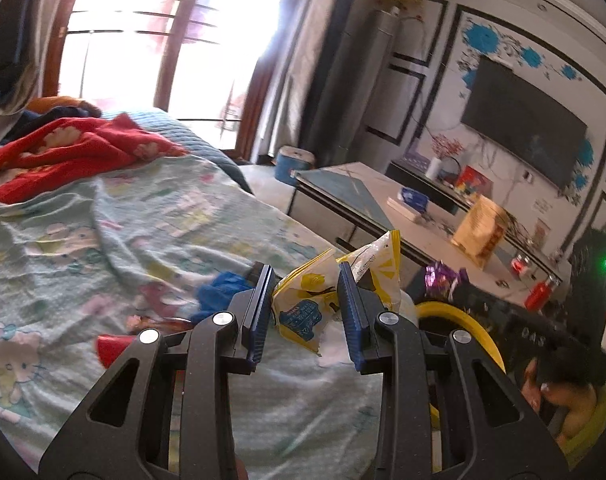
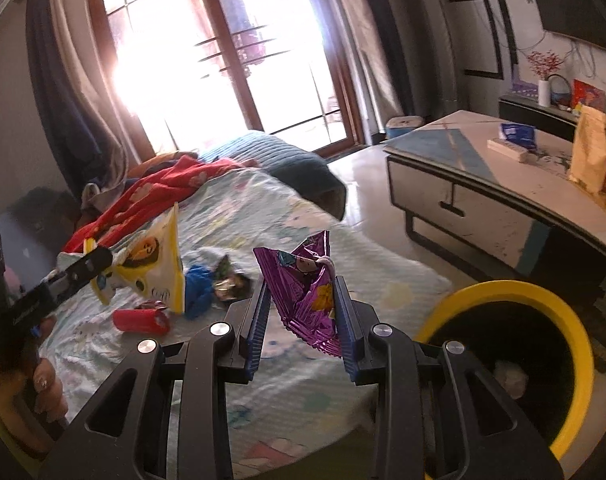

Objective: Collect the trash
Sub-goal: 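Carry the yellow-white and purple wrappers over the bin with both tools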

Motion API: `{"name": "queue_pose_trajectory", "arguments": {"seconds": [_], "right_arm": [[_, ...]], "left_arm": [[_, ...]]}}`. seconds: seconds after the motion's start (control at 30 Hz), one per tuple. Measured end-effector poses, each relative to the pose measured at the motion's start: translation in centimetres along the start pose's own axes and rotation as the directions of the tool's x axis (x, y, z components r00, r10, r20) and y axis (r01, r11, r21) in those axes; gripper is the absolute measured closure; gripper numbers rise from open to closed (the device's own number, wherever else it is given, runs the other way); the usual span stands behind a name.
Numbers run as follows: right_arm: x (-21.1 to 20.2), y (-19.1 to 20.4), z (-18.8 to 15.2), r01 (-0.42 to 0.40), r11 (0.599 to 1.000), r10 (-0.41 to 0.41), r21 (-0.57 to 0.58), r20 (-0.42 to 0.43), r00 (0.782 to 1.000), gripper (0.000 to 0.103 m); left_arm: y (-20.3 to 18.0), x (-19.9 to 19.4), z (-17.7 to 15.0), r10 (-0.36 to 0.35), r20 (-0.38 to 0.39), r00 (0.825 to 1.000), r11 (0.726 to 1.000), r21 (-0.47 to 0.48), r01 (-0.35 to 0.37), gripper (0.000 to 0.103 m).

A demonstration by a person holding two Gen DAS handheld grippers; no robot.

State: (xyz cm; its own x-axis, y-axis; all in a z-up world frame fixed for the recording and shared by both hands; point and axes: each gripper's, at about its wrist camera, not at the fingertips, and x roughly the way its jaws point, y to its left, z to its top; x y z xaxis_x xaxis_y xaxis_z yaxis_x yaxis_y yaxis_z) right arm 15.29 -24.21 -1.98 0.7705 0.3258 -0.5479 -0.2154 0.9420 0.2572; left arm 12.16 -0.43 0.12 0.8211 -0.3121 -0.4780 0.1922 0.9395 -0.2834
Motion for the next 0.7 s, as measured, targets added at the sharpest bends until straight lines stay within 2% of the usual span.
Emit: {"name": "queue_pose_trajectory", "arguments": {"seconds": [0.37,0.7], "right_arm": [[-2.6,-4.3,0.0,0.086,0.996,-0.087,0.022,0.032,0.996,0.073],[-4.3,-7.6,-0.5,0.142,0.988,-0.145,0.066,0.038,0.989,0.073]], "left_arm": [[-4.7,1.8,-1.7,-0.072,-0.056,0.996,0.993,0.085,0.076,0.078],[-9.3,3.6,-3.8,-0.125,-0.127,0.984,0.972,0.184,0.147,0.078]]}}
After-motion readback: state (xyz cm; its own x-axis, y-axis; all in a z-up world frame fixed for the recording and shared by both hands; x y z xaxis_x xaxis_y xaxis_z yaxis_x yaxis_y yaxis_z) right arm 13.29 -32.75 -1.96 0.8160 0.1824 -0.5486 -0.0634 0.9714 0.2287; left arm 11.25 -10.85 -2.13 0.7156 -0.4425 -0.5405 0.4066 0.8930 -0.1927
